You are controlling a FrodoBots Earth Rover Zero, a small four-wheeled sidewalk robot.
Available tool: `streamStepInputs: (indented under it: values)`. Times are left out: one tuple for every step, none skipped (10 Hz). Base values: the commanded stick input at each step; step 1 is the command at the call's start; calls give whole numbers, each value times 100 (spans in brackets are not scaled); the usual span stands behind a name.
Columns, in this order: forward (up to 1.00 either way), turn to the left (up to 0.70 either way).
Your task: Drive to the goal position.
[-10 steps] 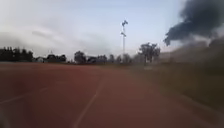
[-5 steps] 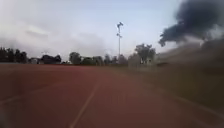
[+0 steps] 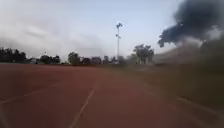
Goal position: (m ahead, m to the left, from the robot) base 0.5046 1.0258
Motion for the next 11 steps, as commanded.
streamStepInputs:
  values:
    - [0,-63]
    - [0,-63]
    - [0,-63]
    - [0,-63]
    - [0,-62]
    - [0,-62]
    - [0,-62]
    - [0,-62]
    - [0,-62]
    - [0,-62]
    - [0,-62]
